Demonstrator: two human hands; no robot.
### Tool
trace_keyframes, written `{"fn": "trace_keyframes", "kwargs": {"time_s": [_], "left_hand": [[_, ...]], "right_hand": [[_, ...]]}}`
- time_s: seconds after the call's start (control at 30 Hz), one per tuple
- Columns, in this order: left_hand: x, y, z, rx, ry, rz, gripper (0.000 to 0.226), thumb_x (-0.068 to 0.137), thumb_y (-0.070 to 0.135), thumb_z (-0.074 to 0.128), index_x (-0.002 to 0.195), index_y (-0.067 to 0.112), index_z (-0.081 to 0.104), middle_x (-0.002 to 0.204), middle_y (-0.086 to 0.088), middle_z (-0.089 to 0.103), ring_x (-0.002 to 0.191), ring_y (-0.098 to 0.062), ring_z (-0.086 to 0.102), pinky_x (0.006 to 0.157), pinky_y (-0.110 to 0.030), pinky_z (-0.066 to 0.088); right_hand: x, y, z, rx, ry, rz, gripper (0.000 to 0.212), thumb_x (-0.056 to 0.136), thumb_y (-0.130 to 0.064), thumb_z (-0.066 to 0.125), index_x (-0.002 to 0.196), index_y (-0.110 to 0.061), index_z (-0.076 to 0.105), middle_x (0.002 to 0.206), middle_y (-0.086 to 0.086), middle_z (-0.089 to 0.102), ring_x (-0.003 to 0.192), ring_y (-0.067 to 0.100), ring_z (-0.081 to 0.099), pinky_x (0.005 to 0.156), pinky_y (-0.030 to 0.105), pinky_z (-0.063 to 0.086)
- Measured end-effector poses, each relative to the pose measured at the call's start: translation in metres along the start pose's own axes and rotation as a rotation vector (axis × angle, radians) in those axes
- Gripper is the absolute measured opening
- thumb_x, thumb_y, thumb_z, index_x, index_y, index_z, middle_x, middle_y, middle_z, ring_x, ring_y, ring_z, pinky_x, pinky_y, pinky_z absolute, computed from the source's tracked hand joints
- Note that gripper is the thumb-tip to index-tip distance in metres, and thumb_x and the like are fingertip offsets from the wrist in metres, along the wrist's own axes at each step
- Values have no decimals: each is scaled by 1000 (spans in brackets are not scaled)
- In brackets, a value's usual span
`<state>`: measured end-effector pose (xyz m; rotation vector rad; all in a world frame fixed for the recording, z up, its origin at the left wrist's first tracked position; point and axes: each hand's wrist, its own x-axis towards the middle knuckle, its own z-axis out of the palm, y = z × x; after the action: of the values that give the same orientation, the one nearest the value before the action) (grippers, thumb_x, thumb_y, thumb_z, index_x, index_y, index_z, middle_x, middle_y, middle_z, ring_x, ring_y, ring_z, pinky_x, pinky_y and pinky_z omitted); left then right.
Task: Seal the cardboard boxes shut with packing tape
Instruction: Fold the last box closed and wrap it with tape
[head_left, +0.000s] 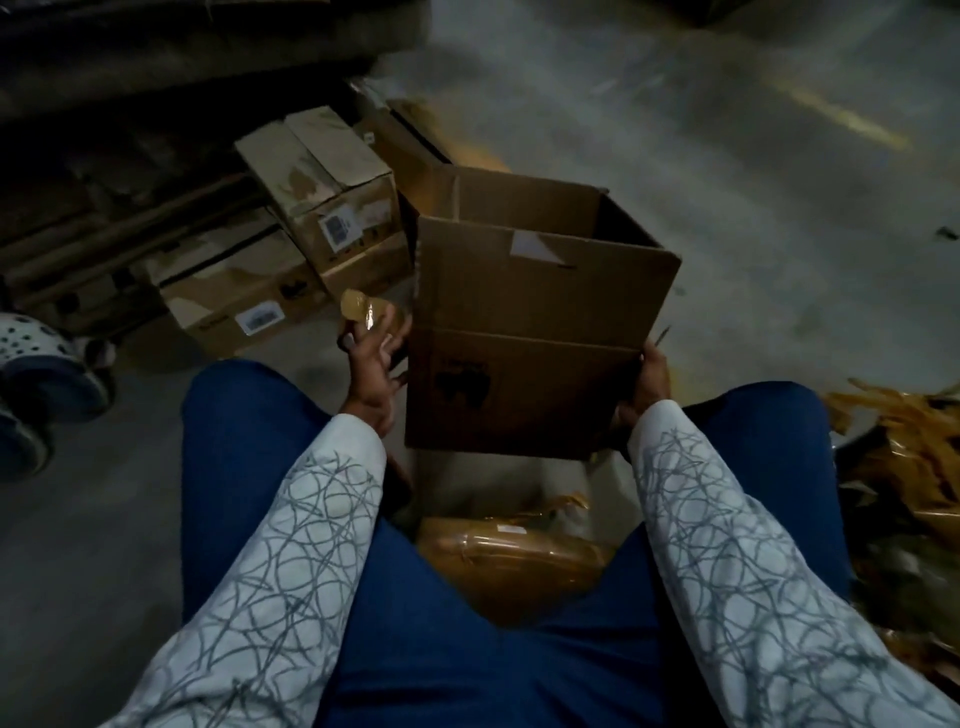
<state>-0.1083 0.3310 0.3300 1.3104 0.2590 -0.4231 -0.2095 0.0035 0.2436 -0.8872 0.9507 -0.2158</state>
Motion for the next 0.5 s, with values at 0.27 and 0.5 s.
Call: {"fn": "trace_keyframes", "kwargs": {"time_s": [0.27,0.5], "left_hand": [[14,-3,-21,-84,156,-19,52,89,58,55,137,39,49,113,2,75,113,-20,65,106,-48,34],[18,-23,-21,-17,72,-230,55,92,61,50,140,36,46,129,5,68,124,-28,52,109,-56,22]], "right_hand": [[-54,-24,42,-71,-45,-146,11,81,-32,54,81,-27,64,68,-14,64,76,10,53,77,28,38],[-54,-19,44,-221,-116,-64,36,96,-46,54,129,-32,53,126,-4,69,118,16,62,100,38,38]]}}
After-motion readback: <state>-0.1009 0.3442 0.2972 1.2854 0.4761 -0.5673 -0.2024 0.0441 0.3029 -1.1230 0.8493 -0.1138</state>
